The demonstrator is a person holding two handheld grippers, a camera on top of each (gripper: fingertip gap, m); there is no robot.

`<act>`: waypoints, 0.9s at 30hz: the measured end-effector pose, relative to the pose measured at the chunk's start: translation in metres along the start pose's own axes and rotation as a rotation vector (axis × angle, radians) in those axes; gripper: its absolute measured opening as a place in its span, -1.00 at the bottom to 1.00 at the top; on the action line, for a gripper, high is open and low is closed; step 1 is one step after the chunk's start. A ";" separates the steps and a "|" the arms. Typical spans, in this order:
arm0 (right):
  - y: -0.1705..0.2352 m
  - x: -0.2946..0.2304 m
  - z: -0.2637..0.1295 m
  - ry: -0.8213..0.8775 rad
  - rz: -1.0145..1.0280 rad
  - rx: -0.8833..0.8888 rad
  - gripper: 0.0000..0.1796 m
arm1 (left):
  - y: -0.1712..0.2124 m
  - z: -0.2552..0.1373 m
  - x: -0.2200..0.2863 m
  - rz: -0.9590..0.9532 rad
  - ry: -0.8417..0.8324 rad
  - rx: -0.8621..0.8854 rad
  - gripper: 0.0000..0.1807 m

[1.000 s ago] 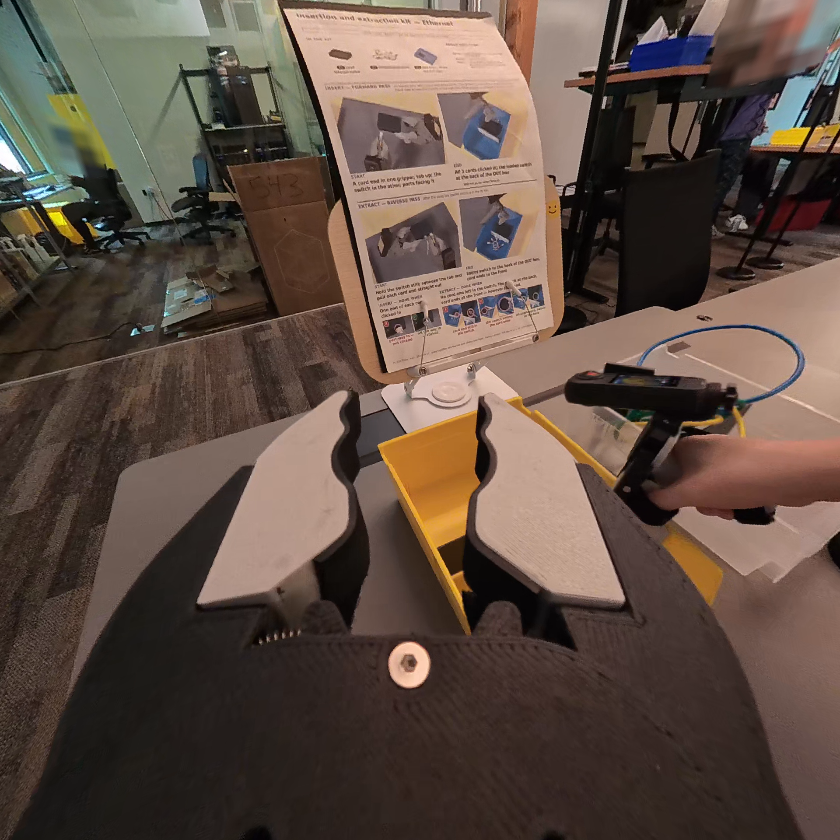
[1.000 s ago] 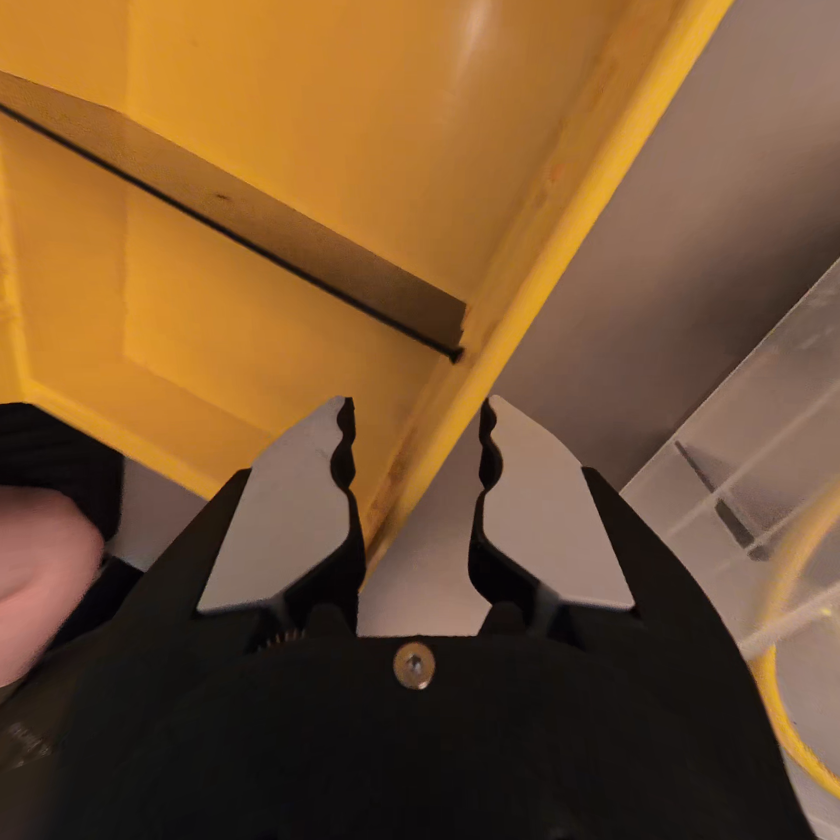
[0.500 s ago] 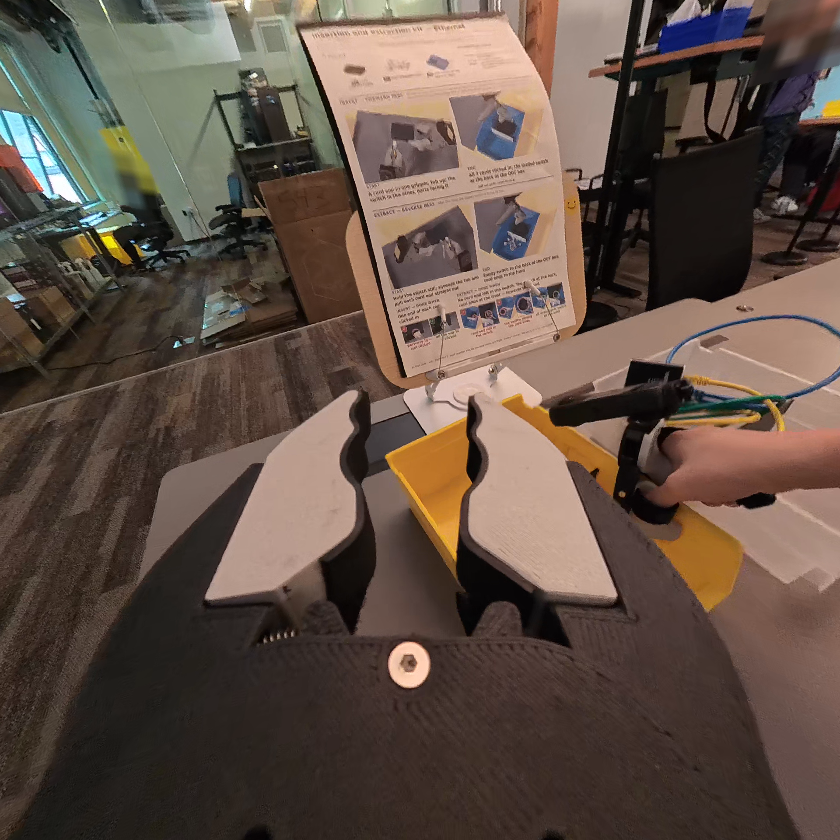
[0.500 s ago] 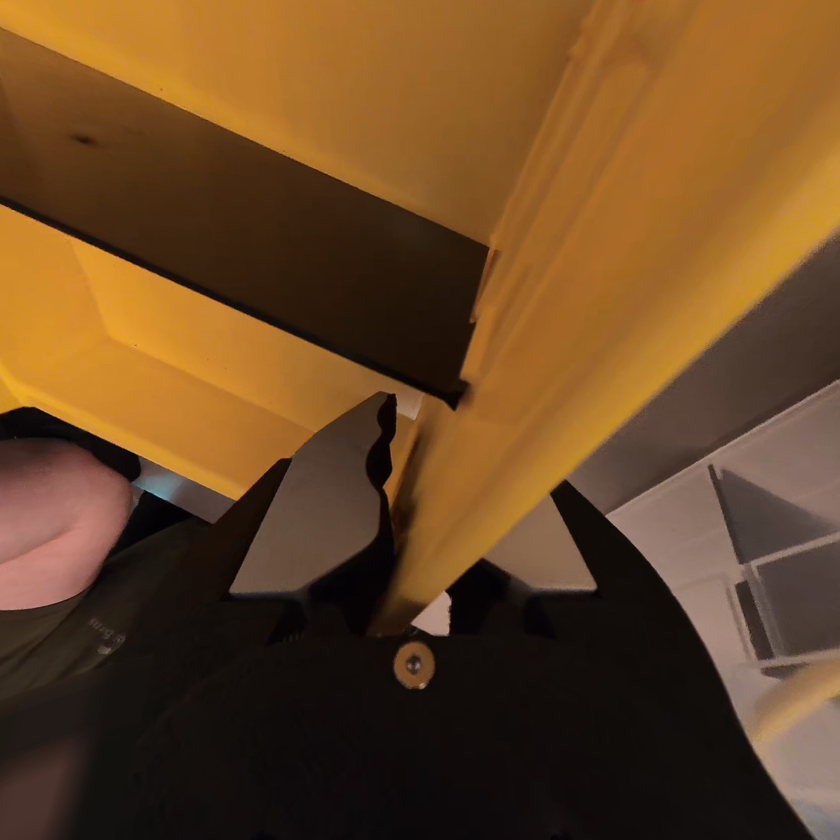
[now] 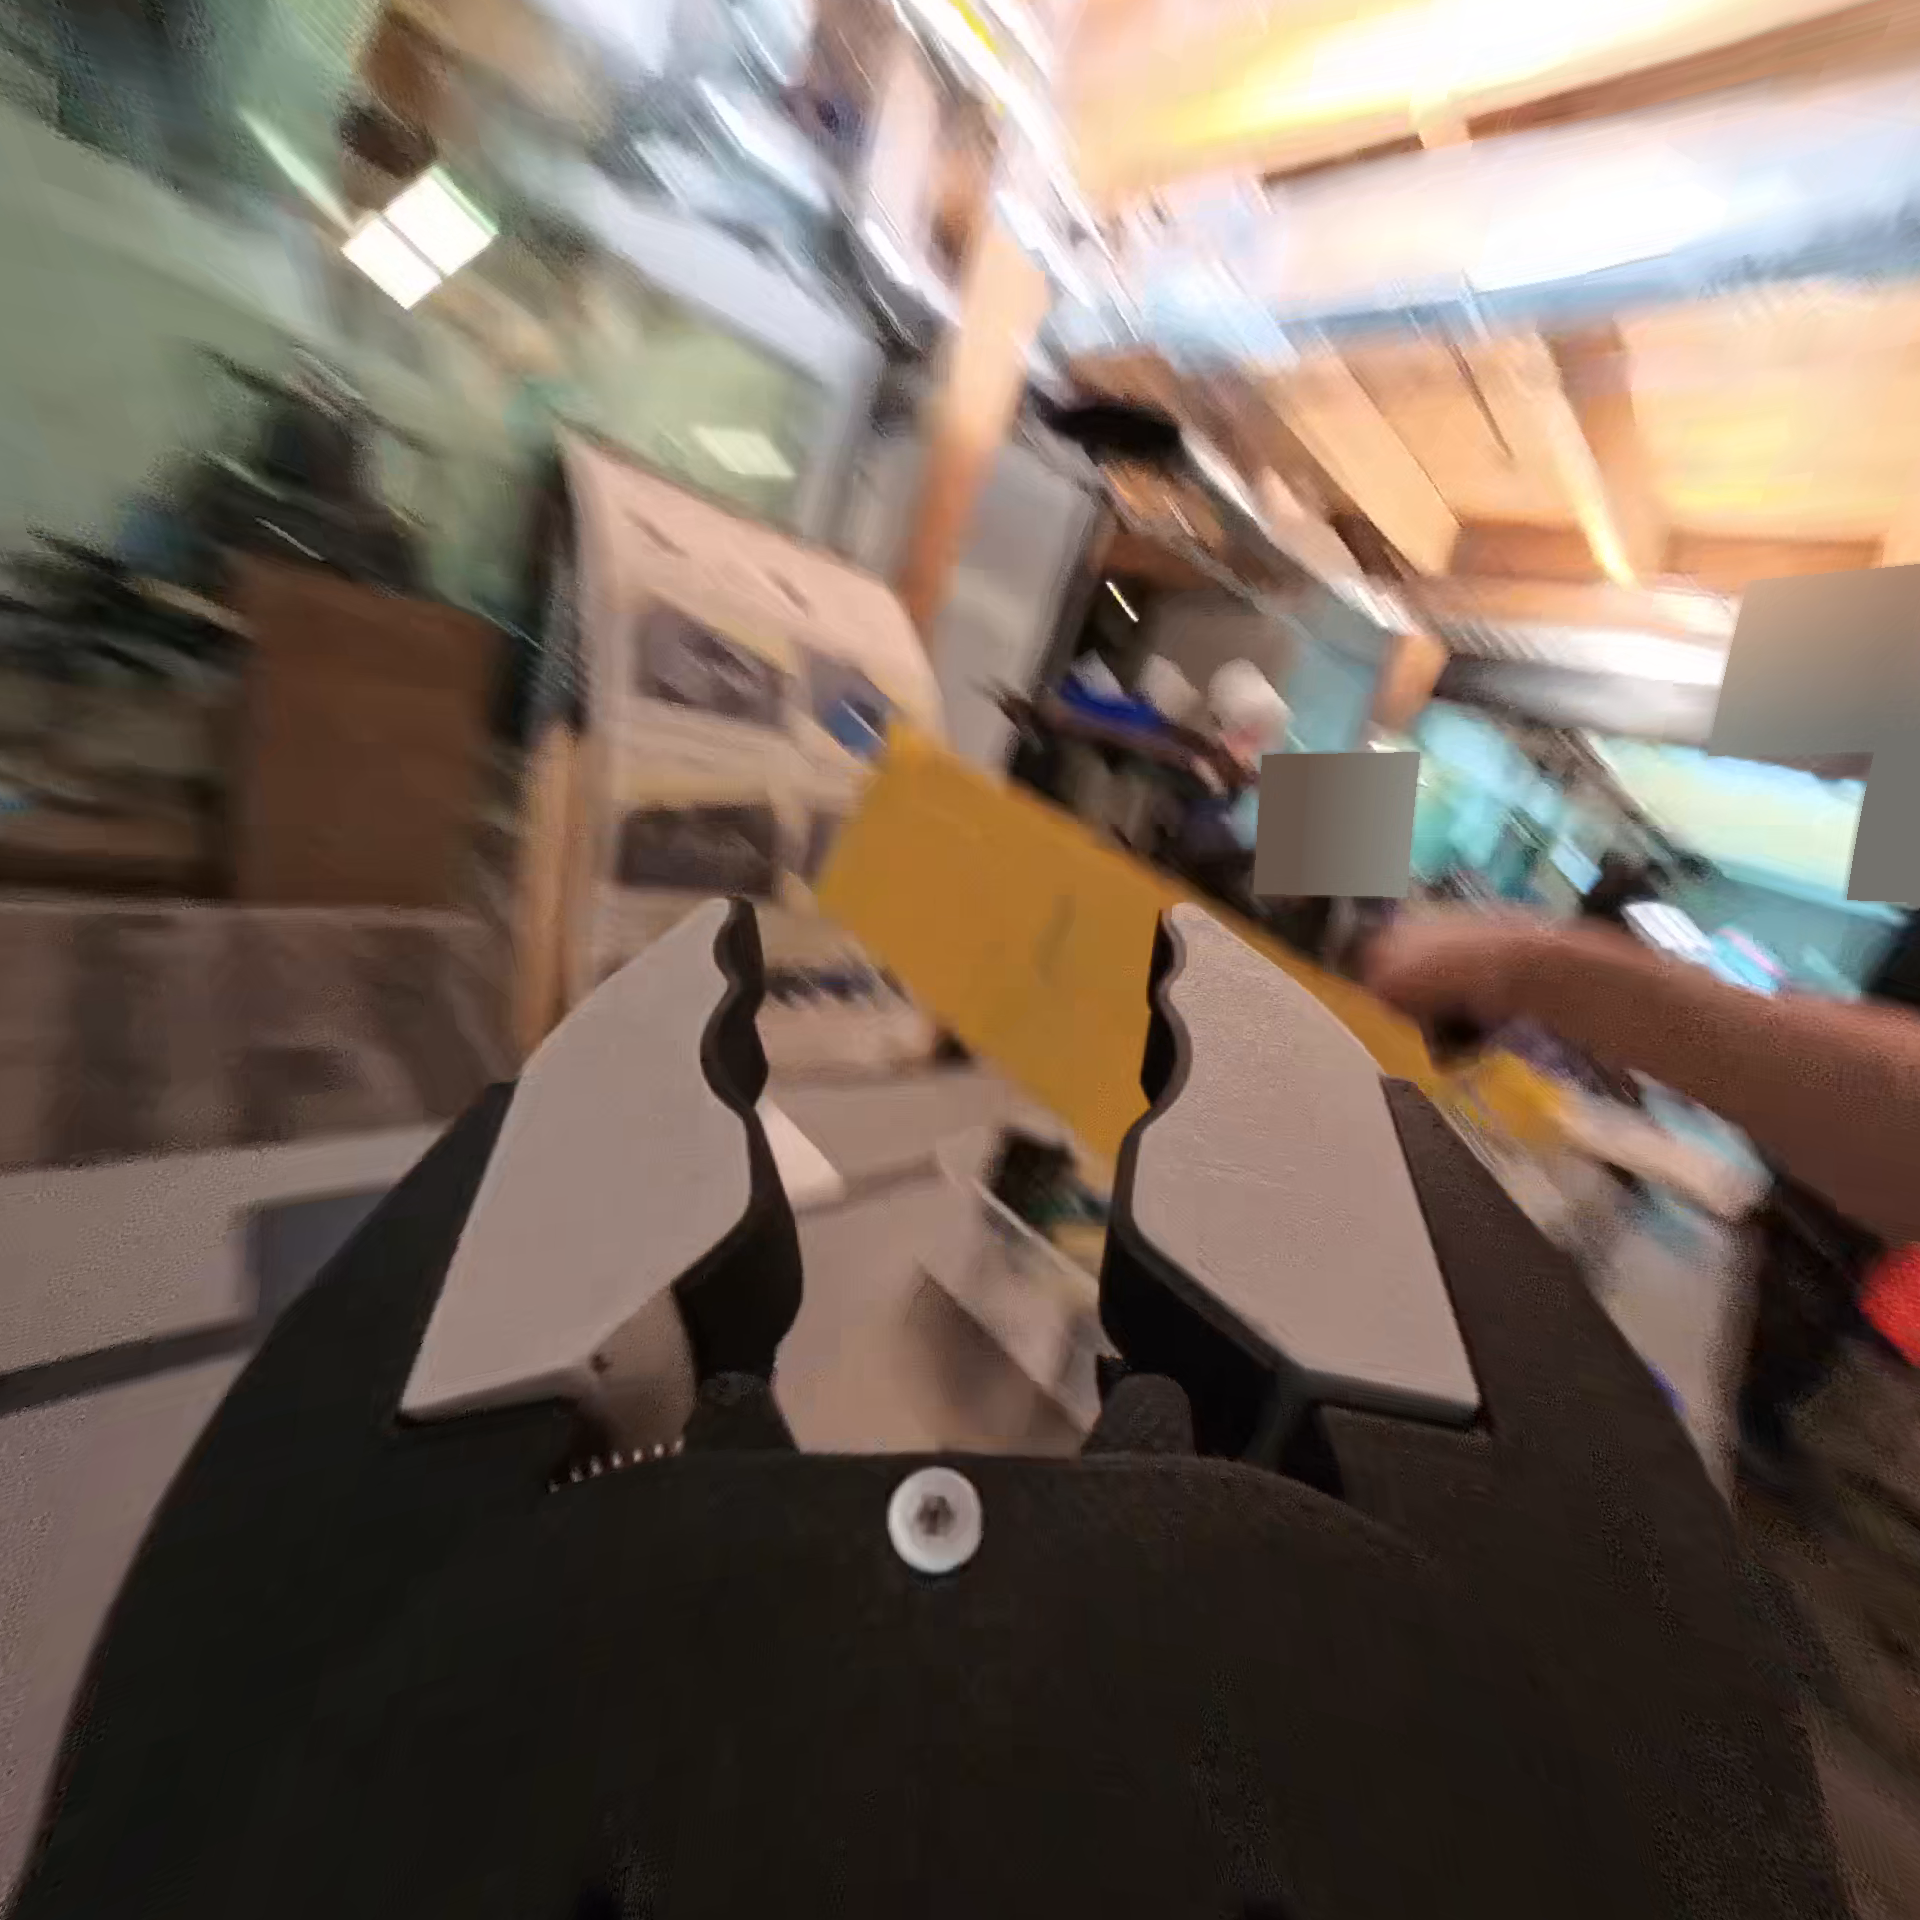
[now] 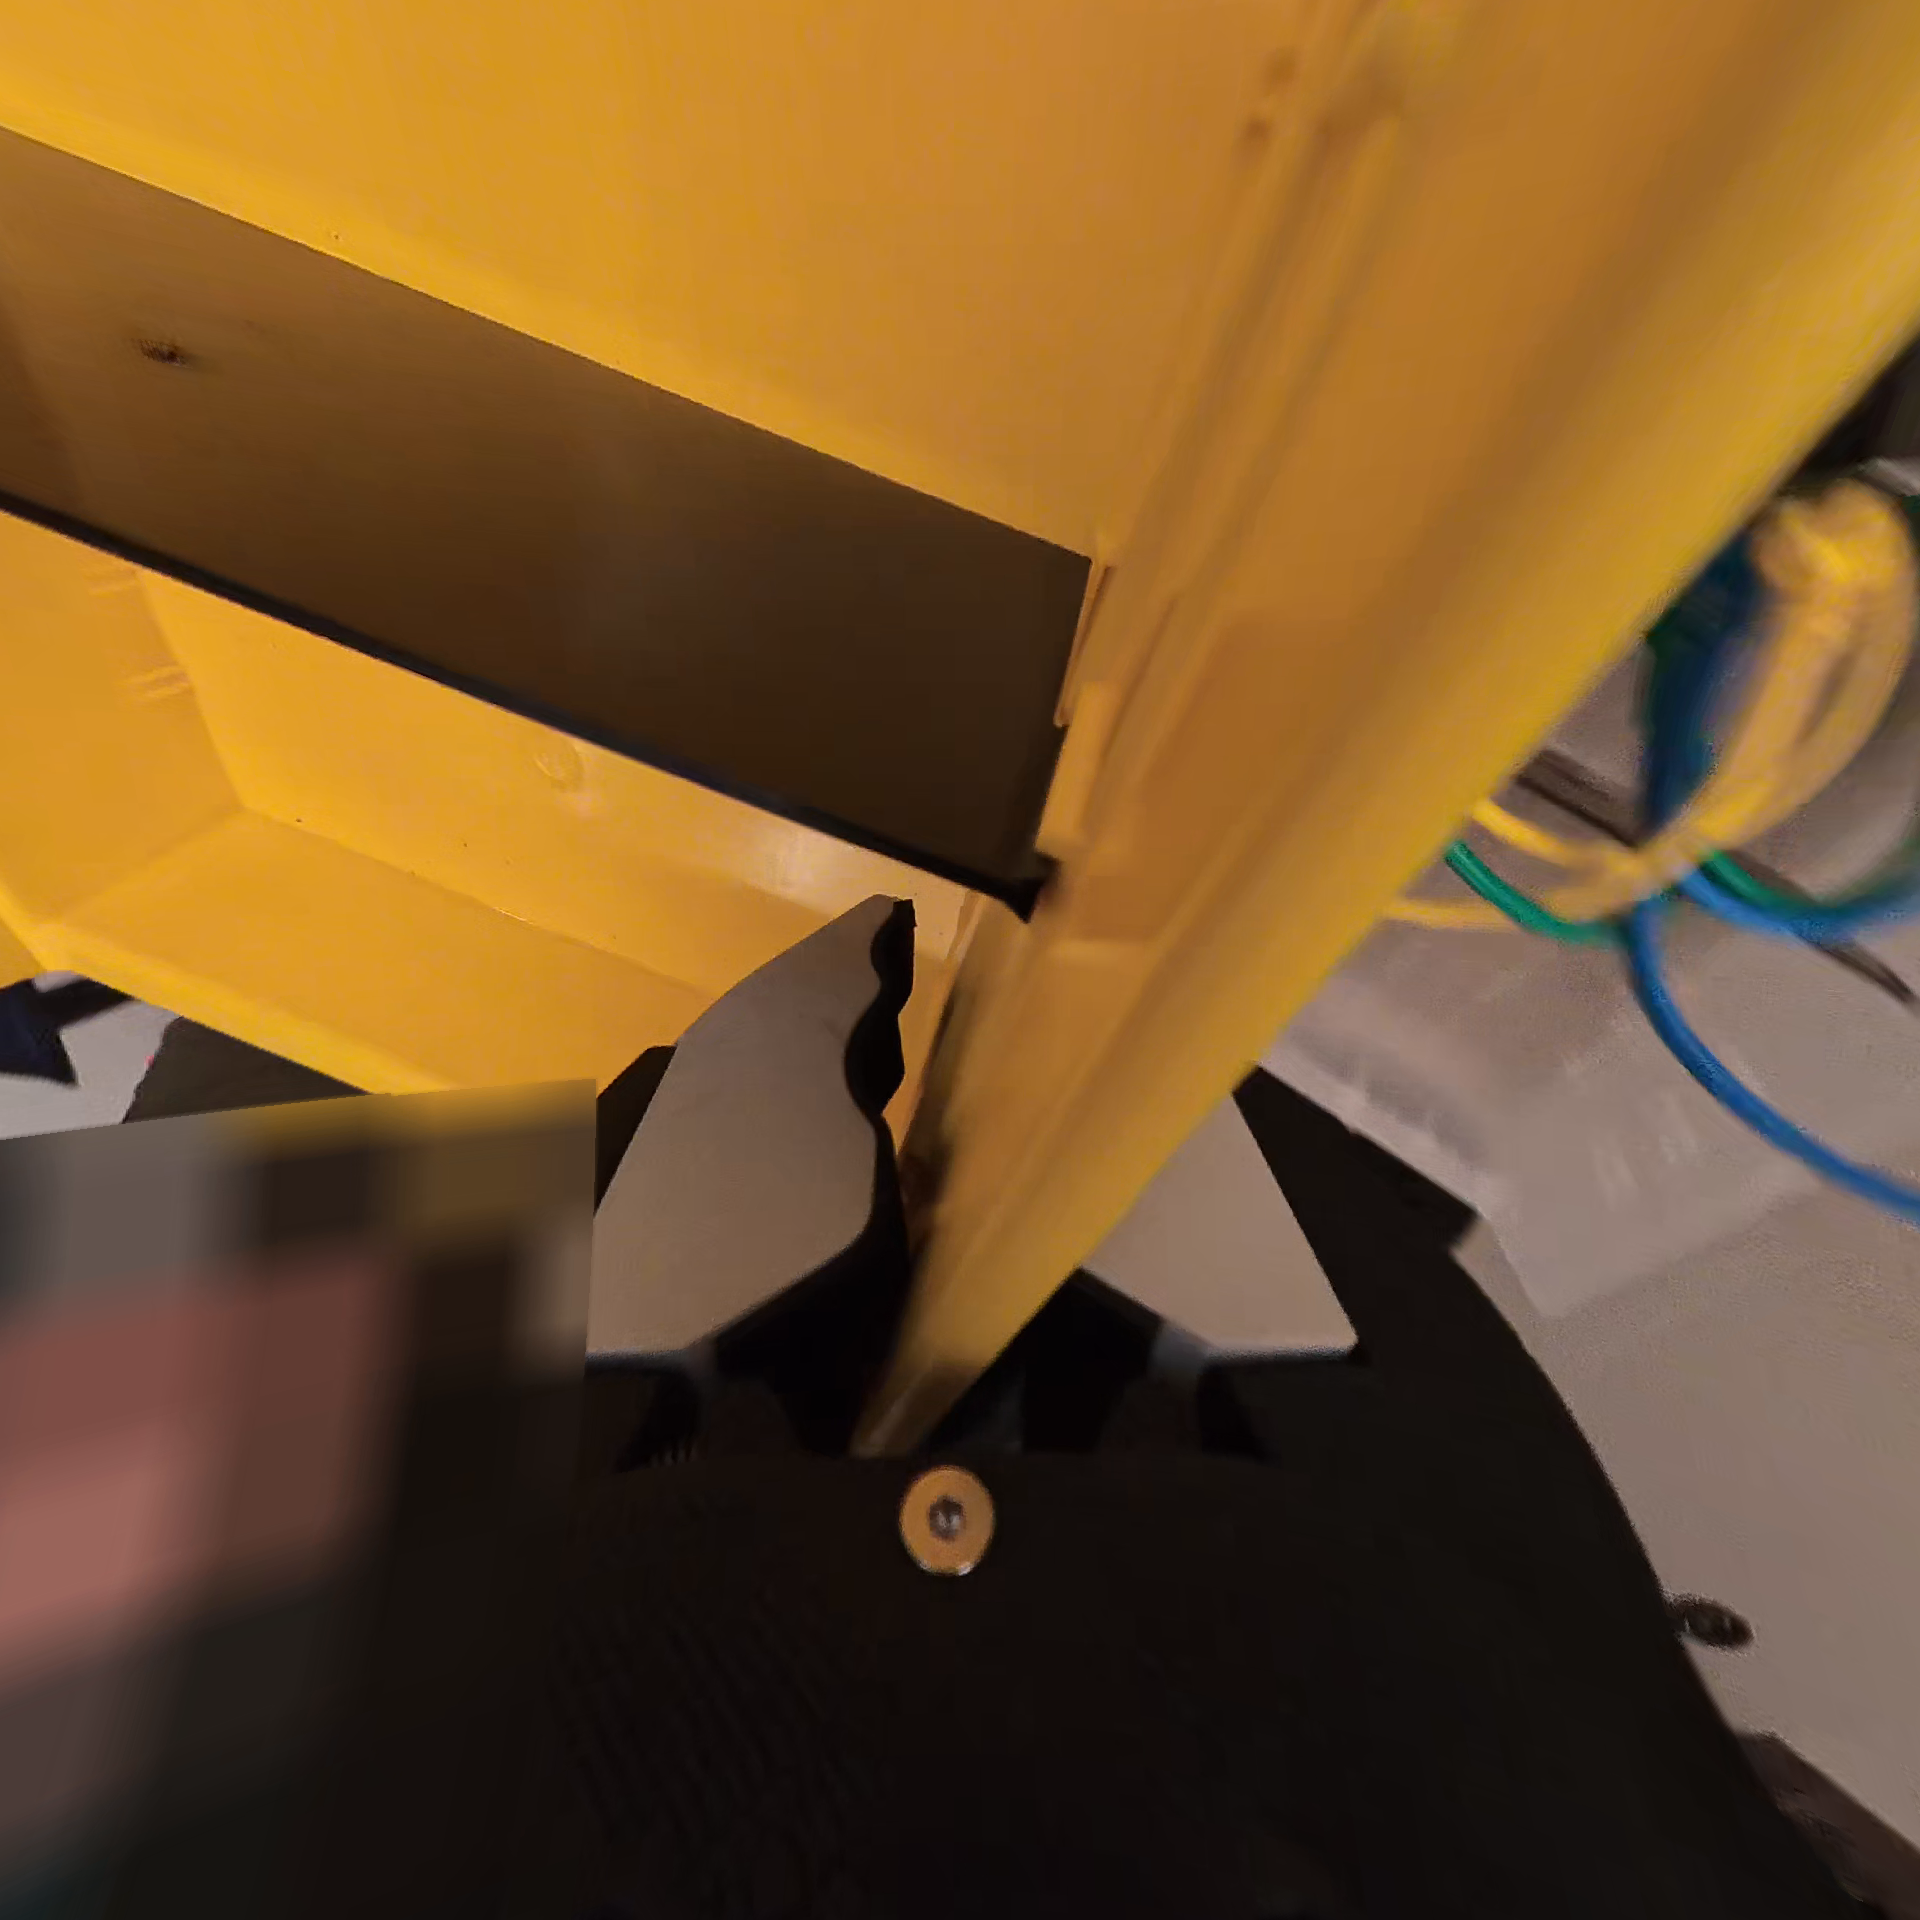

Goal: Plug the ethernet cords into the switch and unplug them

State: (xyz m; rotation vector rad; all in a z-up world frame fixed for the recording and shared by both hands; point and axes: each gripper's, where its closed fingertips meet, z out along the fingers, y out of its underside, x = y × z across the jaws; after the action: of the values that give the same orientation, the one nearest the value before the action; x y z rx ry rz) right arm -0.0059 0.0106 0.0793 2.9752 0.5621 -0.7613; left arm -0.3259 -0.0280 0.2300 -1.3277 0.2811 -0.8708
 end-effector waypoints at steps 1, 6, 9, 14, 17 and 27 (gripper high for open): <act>0.013 0.016 -0.024 0.012 0.026 0.038 -0.86 | 0.027 0.016 0.019 -0.005 0.098 -0.144 -0.20; 0.102 0.127 -0.111 0.102 0.286 0.242 -0.87 | 0.167 0.097 0.093 0.139 0.240 -0.632 0.10; 0.162 0.198 -0.129 0.173 0.460 0.346 -0.87 | 0.233 0.148 0.110 0.186 0.158 -0.650 0.23; 0.253 0.287 -0.114 0.252 0.645 0.394 -0.87 | 0.352 0.172 0.120 0.129 0.146 -0.844 0.29; 0.281 0.314 -0.090 0.233 0.713 0.400 -0.87 | 0.399 0.168 0.119 0.123 0.183 -0.972 0.26; 0.292 0.329 -0.030 0.111 0.698 0.333 -0.87 | 0.427 0.145 0.111 -0.050 0.332 -1.224 -0.11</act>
State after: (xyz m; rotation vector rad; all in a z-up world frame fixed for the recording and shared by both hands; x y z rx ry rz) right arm 0.3785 -0.1475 -0.0684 3.1543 -0.6482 -0.6581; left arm 0.0064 -0.0037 -0.0931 -2.2961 1.1745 -0.9847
